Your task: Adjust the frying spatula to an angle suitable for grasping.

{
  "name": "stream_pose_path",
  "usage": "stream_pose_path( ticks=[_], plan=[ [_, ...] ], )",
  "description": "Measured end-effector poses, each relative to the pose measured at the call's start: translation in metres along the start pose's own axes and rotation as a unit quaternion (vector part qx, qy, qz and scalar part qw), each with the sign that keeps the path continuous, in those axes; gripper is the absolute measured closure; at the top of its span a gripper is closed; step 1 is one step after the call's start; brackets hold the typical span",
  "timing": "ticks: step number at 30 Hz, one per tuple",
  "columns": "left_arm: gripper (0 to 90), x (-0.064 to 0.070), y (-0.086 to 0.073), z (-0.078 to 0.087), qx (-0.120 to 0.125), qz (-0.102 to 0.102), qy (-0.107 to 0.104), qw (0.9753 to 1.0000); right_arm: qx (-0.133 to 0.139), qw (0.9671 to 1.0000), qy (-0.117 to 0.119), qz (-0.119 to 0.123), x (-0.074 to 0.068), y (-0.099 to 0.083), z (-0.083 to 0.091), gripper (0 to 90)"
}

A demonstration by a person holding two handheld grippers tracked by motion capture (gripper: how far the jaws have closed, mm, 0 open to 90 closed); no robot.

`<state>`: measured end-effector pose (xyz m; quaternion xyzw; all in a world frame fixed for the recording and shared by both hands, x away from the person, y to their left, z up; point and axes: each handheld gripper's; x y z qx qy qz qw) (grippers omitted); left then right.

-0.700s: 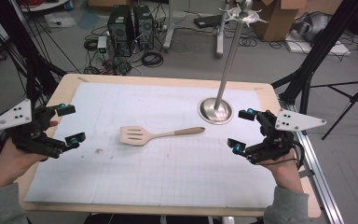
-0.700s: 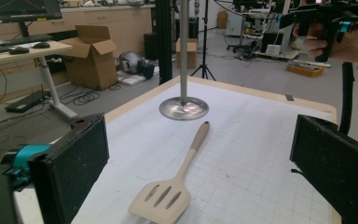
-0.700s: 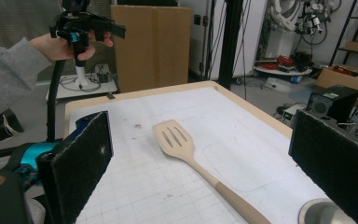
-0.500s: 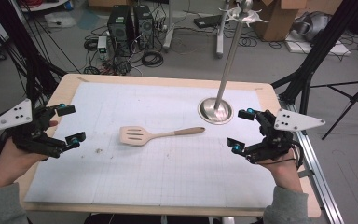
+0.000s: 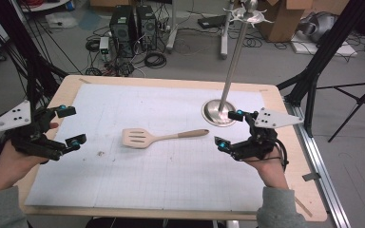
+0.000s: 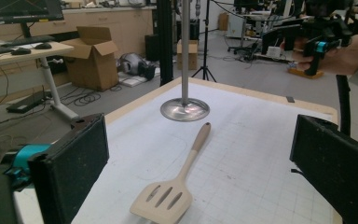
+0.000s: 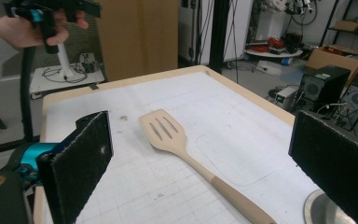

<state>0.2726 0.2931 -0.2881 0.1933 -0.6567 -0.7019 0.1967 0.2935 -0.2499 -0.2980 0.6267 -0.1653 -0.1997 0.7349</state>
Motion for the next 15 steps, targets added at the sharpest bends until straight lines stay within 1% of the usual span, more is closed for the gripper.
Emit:
stream_pose_path(
  ticks=[2, 3, 5, 6, 7, 8, 9, 10, 11, 12, 13, 14, 15],
  plan=[
    [4.8, 0.0, 0.0, 0.002, 0.001, 0.0, 0.0, 1.0, 0.003, 1.0, 0.0, -0.002, 0.0, -0.001, -0.003, 5.2],
    [4.9, 0.0, 0.0, 0.003, 0.002, 0.001, 0.0, 1.0, 0.001, 1.0, -0.002, -0.005, 0.0, -0.004, -0.011, 5.3],
    [4.8, 0.0, 0.0, 0.004, 0.005, 0.002, 0.002, 1.0, -0.009, 1.0, -0.001, -0.001, -0.001, -0.006, -0.019, 5.3],
    [4.9, 0.0, 0.0, 0.004, 0.005, 0.002, 0.002, 1.0, -0.009, 1.0, -0.001, -0.001, -0.001, -0.006, -0.019, 5.3],
    [4.8, -0.001, 0.0, 0.005, 0.006, 0.004, 0.002, 1.0, -0.018, 0.9998, 0.003, 0.001, -0.002, -0.01, -0.028, 7.4],
    [4.9, -0.001, 0.0, 0.005, 0.006, 0.004, 0.002, 1.0, -0.018, 0.9998, 0.003, 0.001, -0.002, -0.01, -0.028, 7.4],
    [4.8, -0.001, -0.001, 0.006, 0.005, 0.005, 0.003, 1.0, -0.022, 0.9996, 0.015, -0.004, 0.0, -0.014, -0.037, 16.3],
    [4.8, -0.001, -0.001, 0.006, 0.005, 0.005, 0.003, 1.0, -0.022, 0.9996, 0.015, -0.004, 0.0, -0.014, -0.037, 16.3],
    [4.8, -0.001, -0.001, 0.007, 0.006, 0.008, 0.004, 0.9999, -0.032, 0.9991, 0.027, -0.006, 0.002, -0.019, -0.044, 17.3],
    [4.9, -0.001, -0.001, 0.007, 0.006, 0.008, 0.004, 0.9999, -0.032, 0.9991, 0.027, -0.006, 0.002, -0.019, -0.044, 17.3],
    [4.9, -0.002, -0.001, 0.008, 0.005, 0.008, 0.004, 1.0, -0.036, 0.9989, 0.029, -0.009, 0.003, -0.021, -0.048, 17.4],
    [4.8, -0.002, -0.001, 0.009, 0.007, 0.008, 0.005, 0.9999, -0.04, 0.9985, 0.032, -0.019, 0.004, -0.025, -0.054, 17.9],
    [4.8, -0.002, -0.001, 0.009, 0.006, 0.009, 0.004, 0.9999, -0.04, 0.9984, 0.032, -0.023, 0.004, -0.027, -0.057, 19.4]
  ],
)
Point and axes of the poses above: each handheld gripper's, and its own axes: z roughly backward along the jaws, y roughly out of its top, x roughly to its right, and after that the axes turned 4 degrees about x, right-handed
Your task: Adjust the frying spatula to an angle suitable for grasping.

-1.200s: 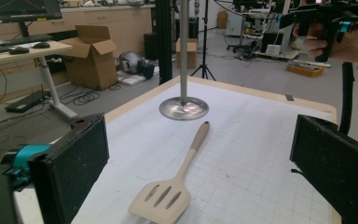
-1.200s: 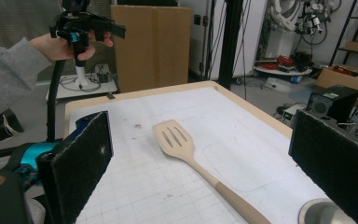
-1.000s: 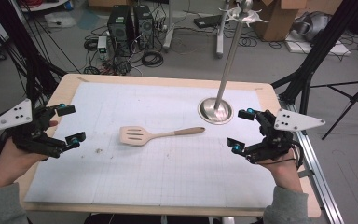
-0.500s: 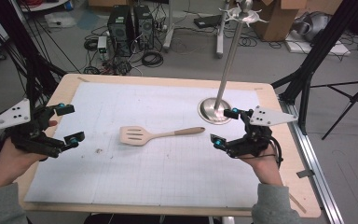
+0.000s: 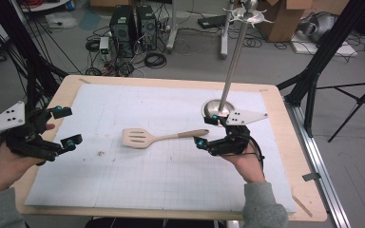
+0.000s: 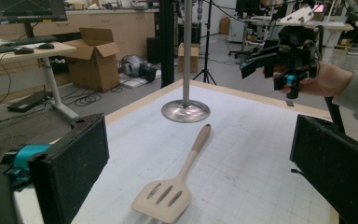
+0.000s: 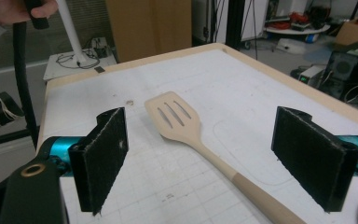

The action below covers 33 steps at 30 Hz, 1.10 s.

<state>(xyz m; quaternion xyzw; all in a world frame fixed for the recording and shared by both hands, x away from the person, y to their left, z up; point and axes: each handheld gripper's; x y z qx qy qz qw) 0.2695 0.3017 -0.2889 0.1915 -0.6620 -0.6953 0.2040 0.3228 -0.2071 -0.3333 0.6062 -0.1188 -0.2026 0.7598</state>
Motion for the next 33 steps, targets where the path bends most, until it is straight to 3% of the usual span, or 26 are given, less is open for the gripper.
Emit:
stream_pose_path(
  ticks=[10, 20, 27, 29, 33],
  plan=[
    [4.8, -0.001, -0.002, 0.0, -0.001, 0.0, 0.0, 1.0, 0.005, 0.9999, 0.003, -0.015, 0.011, -0.009, -0.019, 42.2],
    [4.8, -0.003, -0.006, 0.004, -0.011, 0.003, 0.009, 0.9999, -0.012, 0.9998, 0.017, 0.007, 0.027, -0.018, -0.038, 68.3],
    [4.8, -0.004, -0.008, 0.008, -0.008, 0.008, 0.012, 0.9999, -0.023, 0.9993, 0.027, -0.016, 0.037, -0.025, -0.049, 80.3],
    [4.8, -0.004, -0.009, 0.009, -0.008, 0.01, 0.004, 0.9999, -0.031, 0.9987, 0.026, -0.032, 0.042, -0.029, -0.055, 85.3],
    [4.8, -0.004, -0.011, 0.009, -0.015, 0.014, 0.003, 0.9998, -0.033, 0.9985, 0.029, -0.032, 0.045, -0.031, -0.061, 89.6]
  ],
)
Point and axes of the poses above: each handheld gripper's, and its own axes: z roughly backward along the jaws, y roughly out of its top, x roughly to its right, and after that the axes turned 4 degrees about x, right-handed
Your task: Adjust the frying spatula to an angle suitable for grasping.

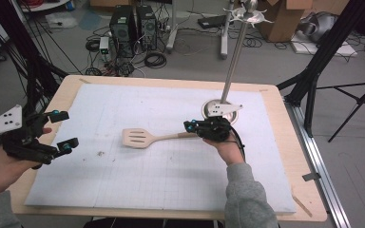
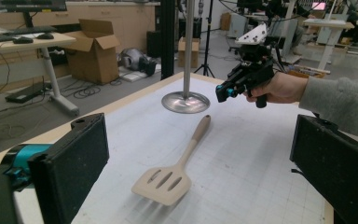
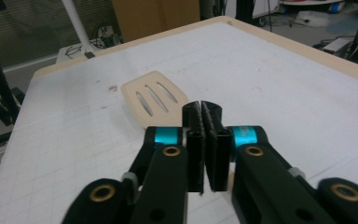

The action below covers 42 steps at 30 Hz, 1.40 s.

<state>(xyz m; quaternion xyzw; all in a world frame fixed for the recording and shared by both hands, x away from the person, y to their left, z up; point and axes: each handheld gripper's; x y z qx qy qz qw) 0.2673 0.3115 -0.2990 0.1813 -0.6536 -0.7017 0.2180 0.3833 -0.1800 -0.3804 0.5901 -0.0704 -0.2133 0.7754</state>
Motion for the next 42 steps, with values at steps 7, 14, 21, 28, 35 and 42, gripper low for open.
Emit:
stream_pose_path(
  ticks=[7, 14, 21, 28, 35, 42],
  plan=[
    [4.8, 0.001, -0.001, 0.001, 0.004, 0.003, -0.008, 1.0, -0.025, 0.9997, -0.004, 0.002, 0.005, -0.008, -0.019, 89.8],
    [4.8, -0.001, -0.004, 0.001, -0.002, 0.005, -0.004, 1.0, -0.04, 0.9992, -0.006, -0.007, 0.009, -0.015, -0.034, 89.9],
    [4.9, -0.002, -0.007, 0.001, -0.007, 0.009, -0.003, 0.9999, -0.051, 0.9986, -0.004, -0.012, 0.012, -0.019, -0.049, 90.0],
    [4.8, -0.002, -0.007, 0.002, -0.006, 0.012, -0.008, 0.9999, -0.059, 0.998, -0.009, -0.023, 0.015, -0.02, -0.059, 90.0],
    [4.8, -0.001, -0.008, 0.003, -0.007, 0.013, -0.006, 0.9999, -0.068, 0.9974, -0.012, -0.019, 0.016, -0.022, -0.069, 89.9],
    [4.9, -0.001, -0.011, 0.004, -0.009, 0.014, -0.004, 0.9999, -0.077, 0.9968, -0.012, -0.02, 0.018, -0.027, -0.077, 89.9]
  ],
)
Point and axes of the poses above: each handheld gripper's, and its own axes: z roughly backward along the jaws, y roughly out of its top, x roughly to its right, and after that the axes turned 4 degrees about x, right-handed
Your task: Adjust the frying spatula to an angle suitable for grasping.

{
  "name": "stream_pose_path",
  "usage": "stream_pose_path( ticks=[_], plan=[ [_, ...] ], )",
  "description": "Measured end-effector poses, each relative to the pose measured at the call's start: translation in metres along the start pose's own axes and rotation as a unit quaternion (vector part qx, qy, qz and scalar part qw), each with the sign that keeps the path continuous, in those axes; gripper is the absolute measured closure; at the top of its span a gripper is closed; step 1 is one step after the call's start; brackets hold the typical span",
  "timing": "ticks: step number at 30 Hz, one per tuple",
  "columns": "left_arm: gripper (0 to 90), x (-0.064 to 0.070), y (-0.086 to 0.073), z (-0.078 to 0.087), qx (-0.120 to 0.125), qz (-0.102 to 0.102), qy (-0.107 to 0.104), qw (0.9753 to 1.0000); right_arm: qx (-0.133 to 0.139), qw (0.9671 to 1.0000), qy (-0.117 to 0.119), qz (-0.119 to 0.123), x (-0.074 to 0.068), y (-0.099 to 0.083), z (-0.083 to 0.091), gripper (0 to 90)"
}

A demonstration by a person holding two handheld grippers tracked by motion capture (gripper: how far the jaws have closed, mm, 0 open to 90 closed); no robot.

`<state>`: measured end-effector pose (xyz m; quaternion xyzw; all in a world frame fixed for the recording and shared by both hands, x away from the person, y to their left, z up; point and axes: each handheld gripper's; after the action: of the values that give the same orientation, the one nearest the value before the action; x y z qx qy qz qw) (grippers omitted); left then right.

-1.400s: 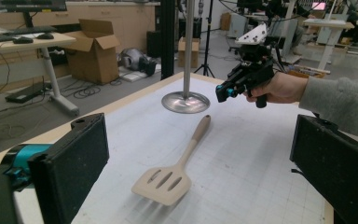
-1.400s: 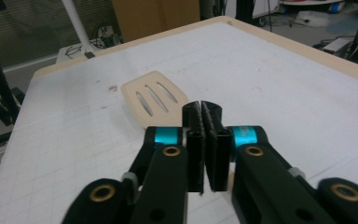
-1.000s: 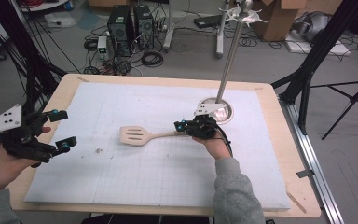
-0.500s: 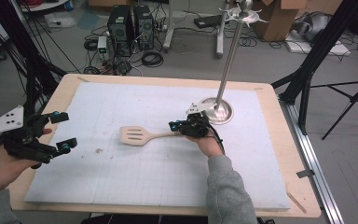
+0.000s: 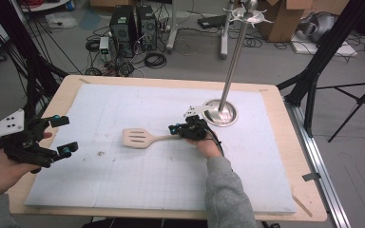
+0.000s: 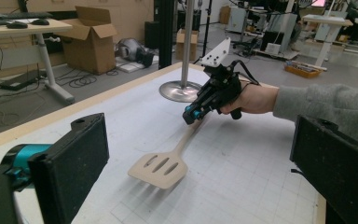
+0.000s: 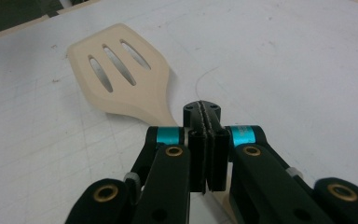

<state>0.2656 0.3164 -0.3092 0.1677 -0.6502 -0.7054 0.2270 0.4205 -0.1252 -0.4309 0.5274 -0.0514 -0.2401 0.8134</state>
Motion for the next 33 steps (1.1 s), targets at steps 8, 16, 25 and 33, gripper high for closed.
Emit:
stream_pose_path(
  ticks=[8, 16, 25, 33],
  plan=[
    [4.9, -0.001, -0.002, 0.0, -0.004, 0.001, 0.0, 1.0, -0.004, 1.0, -0.005, 0.0, 0.002, -0.001, -0.008, 89.9],
    [4.8, 0.0, -0.003, 0.001, -0.005, 0.004, -0.008, 0.9999, -0.009, 1.0, -0.003, 0.001, 0.001, -0.002, -0.017, 89.9],
    [4.8, -0.002, -0.006, 0.003, -0.006, 0.007, -0.002, 1.0, -0.023, 0.9997, -0.004, 0.001, 0.002, -0.002, -0.025, 89.9],
    [4.8, -0.003, -0.007, 0.008, -0.006, 0.008, 0.004, 0.9999, -0.029, 0.9995, -0.009, 0.009, 0.002, -0.001, -0.032, 89.9]
  ],
)
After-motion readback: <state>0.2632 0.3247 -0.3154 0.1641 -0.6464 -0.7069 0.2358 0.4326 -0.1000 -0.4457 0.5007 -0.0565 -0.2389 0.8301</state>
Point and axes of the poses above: each handheld gripper's, and its own axes: z roughly backward along the jaws, y roughly out of its top, x roughly to its right, and after that the axes turned 4 degrees about x, right-handed
